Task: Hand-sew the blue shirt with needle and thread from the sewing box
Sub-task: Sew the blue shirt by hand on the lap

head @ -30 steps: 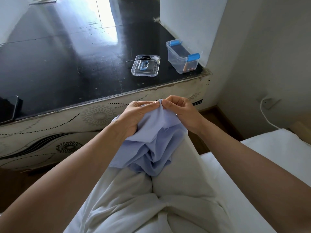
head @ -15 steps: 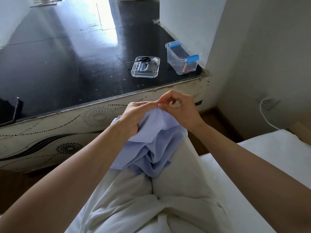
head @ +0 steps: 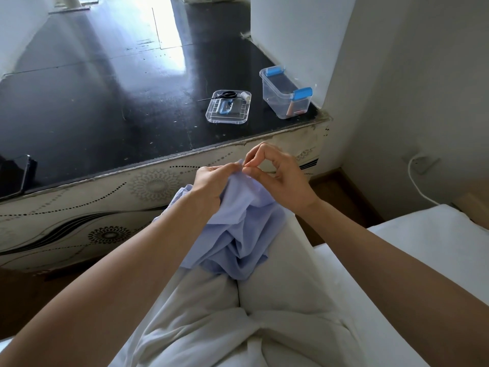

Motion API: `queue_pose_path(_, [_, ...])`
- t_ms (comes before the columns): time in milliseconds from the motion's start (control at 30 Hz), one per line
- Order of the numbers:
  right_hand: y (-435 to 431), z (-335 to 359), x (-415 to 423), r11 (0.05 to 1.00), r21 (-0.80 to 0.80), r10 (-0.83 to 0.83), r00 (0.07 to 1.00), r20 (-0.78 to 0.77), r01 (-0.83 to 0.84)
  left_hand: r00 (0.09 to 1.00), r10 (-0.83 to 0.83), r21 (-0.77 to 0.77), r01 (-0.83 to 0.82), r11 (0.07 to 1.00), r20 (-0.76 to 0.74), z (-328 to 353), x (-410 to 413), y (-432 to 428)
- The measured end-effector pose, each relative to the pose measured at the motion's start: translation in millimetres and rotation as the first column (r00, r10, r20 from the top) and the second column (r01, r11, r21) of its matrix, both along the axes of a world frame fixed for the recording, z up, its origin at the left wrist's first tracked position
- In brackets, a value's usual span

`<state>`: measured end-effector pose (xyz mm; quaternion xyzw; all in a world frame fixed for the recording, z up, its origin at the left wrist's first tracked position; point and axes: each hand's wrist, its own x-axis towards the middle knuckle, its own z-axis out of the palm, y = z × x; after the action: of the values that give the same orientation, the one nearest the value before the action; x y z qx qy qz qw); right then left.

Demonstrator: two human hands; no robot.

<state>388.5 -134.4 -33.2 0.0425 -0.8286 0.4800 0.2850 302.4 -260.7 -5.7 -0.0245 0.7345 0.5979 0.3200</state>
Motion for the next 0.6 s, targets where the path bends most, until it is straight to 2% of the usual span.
queue_pose_path(67, [-1.5,4.7,0.4,0.975,-0.194,0.121,0.990,0.077,-0.104,1.000,0.013,0.044,-0.014,0.999,0.018,-0.6,-2.0,0.0])
queue_pose_path(100, [0.6,6.9,1.3,0.925,-0.348,0.204,0.972,0.118,-0.152,1.000,0.008,0.077,-0.009,0.997,0.019,-0.9,-2.6,0.4])
queue_pose_path(167, [8.1,9.4,6.8,0.752,-0.617,0.427,0.885,0.186,-0.233,1.000,0.009,0.110,-0.011,0.994,0.012,-1.8,-3.7,-0.2])
queue_pose_path(200, [13.5,9.3,11.1,0.644,-0.711,0.575,0.791,0.208,-0.282,1.000,0.025,0.109,-0.026,0.994,0.011,-1.6,-4.4,-0.9])
queue_pose_path(233, [18.2,10.6,15.5,0.529,-0.782,0.728,0.649,0.220,-0.330,0.999,0.046,0.106,-0.048,0.993,0.019,-1.0,-5.3,-1.5])
queue_pose_path(267, [21.8,12.5,19.0,0.429,-0.826,0.851,0.470,0.233,-0.366,0.997,0.069,0.106,-0.072,0.992,0.032,-0.3,-6.8,-2.2])
queue_pose_path(333, [24.0,15.9,23.4,0.291,-0.863,0.957,0.118,0.267,-0.414,0.995,0.090,0.107,-0.094,0.990,0.048,0.6,-9.3,-3.8])
queue_pose_path(367, [24.5,16.9,24.0,0.258,-0.869,0.961,0.021,0.275,-0.422,0.995,0.086,0.107,-0.091,0.990,0.049,0.6,-9.8,-4.5])
queue_pose_path(400, [25.5,17.0,24.7,0.241,-0.874,0.963,-0.011,0.271,-0.422,0.996,0.079,0.108,-0.084,0.991,0.049,0.3,-10.2,-5.1])
queue_pose_path(433, [27.3,16.3,25.0,0.245,-0.877,0.966,0.022,0.259,-0.413,0.996,0.069,0.114,-0.075,0.991,0.053,0.7,-9.7,-5.3])
queue_pose_path(467, [29.5,14.2,24.5,0.274,-0.881,0.962,0.120,0.247,-0.386,0.997,0.061,0.125,-0.068,0.990,0.055,0.9,-9.5,-5.2])
queue_pose_path(533, [30.4,11.0,21.6,0.402,-0.884,0.850,0.456,0.262,-0.241,0.997,0.056,0.136,-0.063,0.989,0.057,1.6,-9.4,-5.1])
queue_pose_path(567, [29.1,10.0,18.3,0.484,-0.864,0.722,0.623,0.301,-0.142,0.997,0.055,0.133,-0.062,0.989,0.058,1.5,-9.6,-5.3])
queue_pose_path(600, [27.1,9.3,14.3,0.586,-0.809,0.553,0.750,0.363,-0.040,0.997,0.057,0.130,-0.064,0.989,0.061,0.4,-10.2,-5.6])
